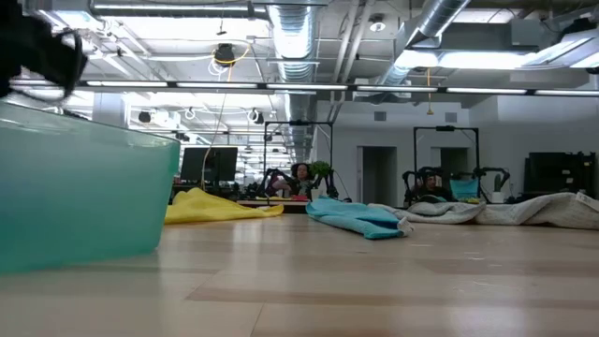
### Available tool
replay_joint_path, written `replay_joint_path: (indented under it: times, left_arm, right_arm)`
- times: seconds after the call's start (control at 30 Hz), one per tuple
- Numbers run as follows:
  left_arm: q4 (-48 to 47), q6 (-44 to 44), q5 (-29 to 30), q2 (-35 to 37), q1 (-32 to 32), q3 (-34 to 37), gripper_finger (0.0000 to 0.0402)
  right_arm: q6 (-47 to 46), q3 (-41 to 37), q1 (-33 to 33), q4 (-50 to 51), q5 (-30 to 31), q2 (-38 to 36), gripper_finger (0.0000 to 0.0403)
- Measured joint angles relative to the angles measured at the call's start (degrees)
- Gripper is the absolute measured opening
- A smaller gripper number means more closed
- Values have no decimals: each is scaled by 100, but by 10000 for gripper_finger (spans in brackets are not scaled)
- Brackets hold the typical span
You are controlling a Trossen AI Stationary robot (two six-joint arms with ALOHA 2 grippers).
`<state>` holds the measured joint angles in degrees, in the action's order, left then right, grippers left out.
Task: Fold microfiber towels
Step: Adjust the folded blue towel in the bin, then fold the blue towel
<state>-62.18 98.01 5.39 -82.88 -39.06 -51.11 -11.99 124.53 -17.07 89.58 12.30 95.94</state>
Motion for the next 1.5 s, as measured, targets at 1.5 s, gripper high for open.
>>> replay_joint_path:
  times: [1.5]
  left_arm:
    - [187, 2379, -164, -108, -1413, -540, 0]
  right_arm:
    - [193, -4, 65, 44, -22, -107, 248]
